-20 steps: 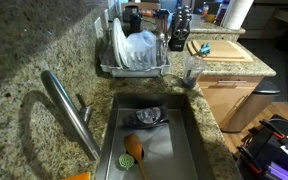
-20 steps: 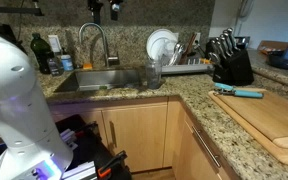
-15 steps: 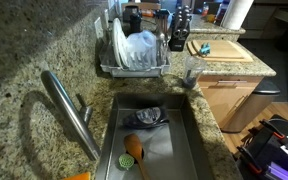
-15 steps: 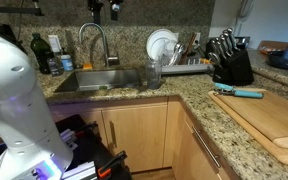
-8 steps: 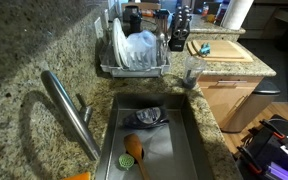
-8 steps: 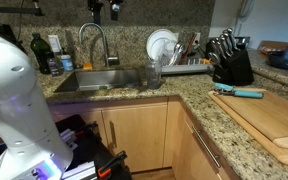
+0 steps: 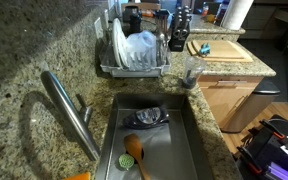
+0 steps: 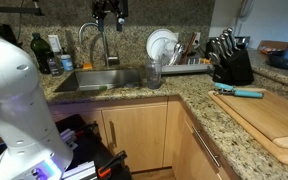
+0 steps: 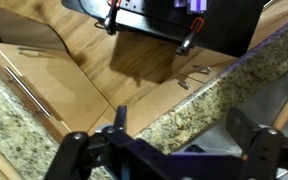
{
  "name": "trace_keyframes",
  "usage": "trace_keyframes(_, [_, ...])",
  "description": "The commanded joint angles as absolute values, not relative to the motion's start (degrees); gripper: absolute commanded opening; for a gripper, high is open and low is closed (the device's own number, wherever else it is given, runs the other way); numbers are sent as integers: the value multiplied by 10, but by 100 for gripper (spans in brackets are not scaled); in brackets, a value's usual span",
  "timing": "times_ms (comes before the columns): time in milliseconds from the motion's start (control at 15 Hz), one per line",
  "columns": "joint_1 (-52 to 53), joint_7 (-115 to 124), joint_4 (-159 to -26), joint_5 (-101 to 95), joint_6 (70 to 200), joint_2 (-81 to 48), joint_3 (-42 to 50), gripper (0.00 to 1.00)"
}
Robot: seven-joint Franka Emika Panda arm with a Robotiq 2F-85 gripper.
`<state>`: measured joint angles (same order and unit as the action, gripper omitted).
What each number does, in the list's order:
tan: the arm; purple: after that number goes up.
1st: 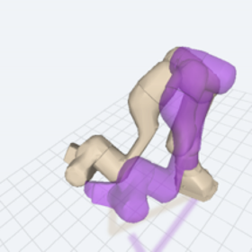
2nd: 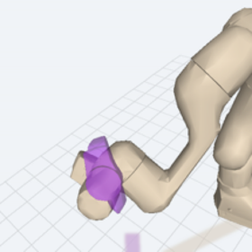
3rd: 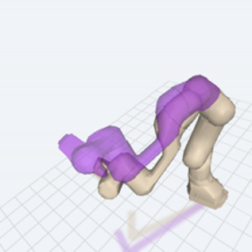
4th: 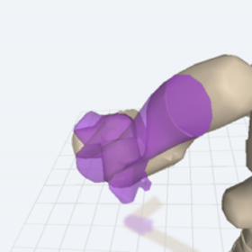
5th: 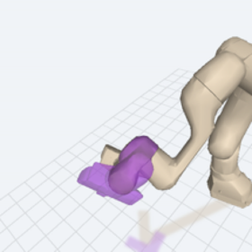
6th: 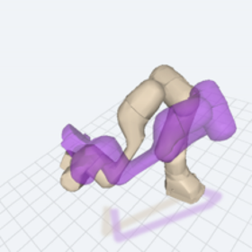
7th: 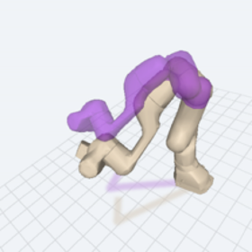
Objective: Open the faucet then close the faucet
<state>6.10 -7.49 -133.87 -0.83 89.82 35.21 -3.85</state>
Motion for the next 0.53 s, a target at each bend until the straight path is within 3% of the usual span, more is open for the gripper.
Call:
trace_keyframes(0, [113, -110, -1305, 48, 972, 230, -59, 100])
trace_keyframes(200, [146, -119, -1217, 53, 946, 111, -98, 100])
trace_keyframes(267, [133, -100, -1291, 50, 974, 189, -89, 100])
trace_keyframes(467, [145, -100, -1234, 50, 967, 117, -109, 100])
